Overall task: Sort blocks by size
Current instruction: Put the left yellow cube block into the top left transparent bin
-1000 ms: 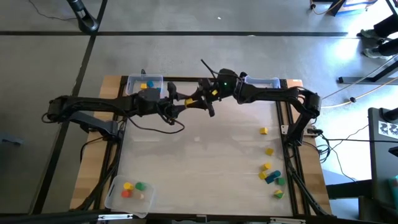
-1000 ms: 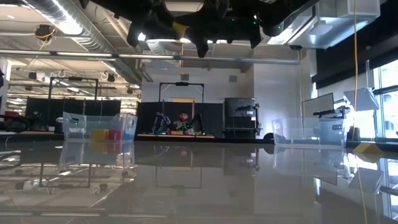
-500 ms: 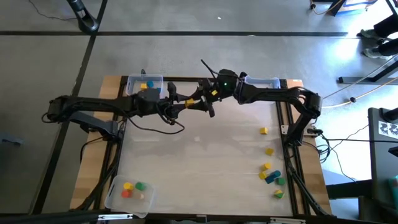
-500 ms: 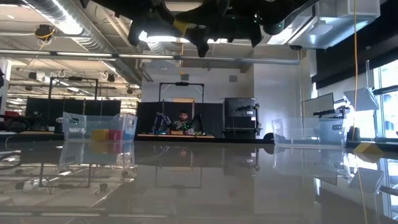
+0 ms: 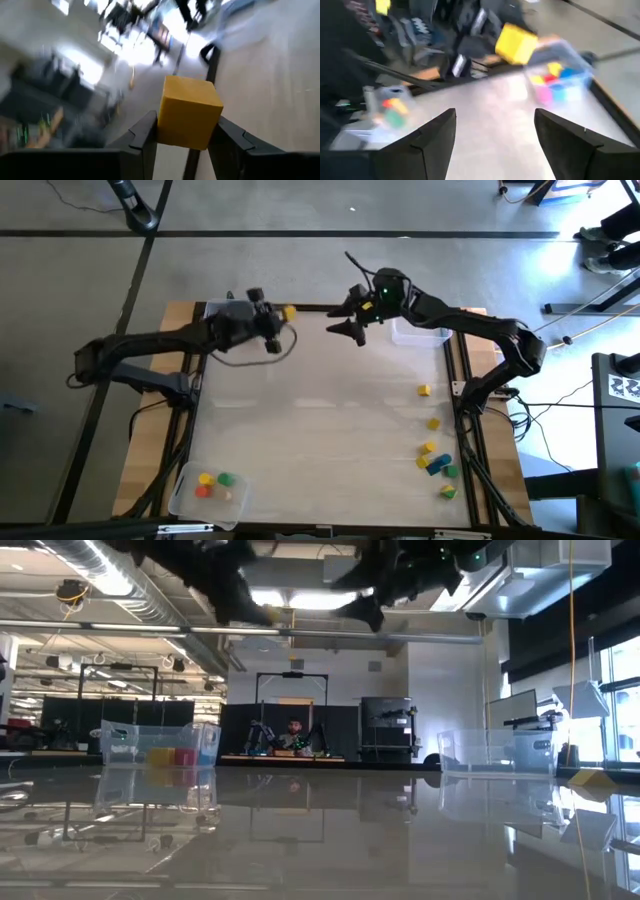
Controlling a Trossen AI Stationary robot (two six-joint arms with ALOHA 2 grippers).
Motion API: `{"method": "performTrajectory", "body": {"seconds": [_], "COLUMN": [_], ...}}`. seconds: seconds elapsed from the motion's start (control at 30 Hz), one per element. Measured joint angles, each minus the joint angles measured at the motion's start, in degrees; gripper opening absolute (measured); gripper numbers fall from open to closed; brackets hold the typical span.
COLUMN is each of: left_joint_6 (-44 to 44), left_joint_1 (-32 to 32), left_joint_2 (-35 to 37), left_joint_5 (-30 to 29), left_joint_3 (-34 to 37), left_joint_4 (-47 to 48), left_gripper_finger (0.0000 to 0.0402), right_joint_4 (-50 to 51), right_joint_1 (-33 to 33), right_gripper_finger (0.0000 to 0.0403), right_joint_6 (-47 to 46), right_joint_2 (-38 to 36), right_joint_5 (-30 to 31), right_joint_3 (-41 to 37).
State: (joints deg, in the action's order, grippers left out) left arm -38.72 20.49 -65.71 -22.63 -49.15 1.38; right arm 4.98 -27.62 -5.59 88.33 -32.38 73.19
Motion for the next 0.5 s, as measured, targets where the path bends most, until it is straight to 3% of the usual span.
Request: {"method": "performTrajectory", "body": {"seconds": [0.27,0.5], "left_joint_6": [19.8,31.5], "left_joint_1": [16.4,25.7], "left_joint_2": [-0.4,-1.6], "left_joint_5": [-0.1,-0.1], "left_joint_3": [0.0,0.0], "left_joint_4": [10.4,20.9], "left_gripper_finger": [0.0126,0.0128], "right_joint_4": [6.3,6.2], "right_joint_1": [1.1,1.8], "right_gripper_finger": [0.0268,0.0269], "right_joint_6": [3.1,4.1], "right_joint_2": [1.4,3.9], "right_joint_5": [9.4,9.9], "right_joint_3": [-0.1,-0.1]}}
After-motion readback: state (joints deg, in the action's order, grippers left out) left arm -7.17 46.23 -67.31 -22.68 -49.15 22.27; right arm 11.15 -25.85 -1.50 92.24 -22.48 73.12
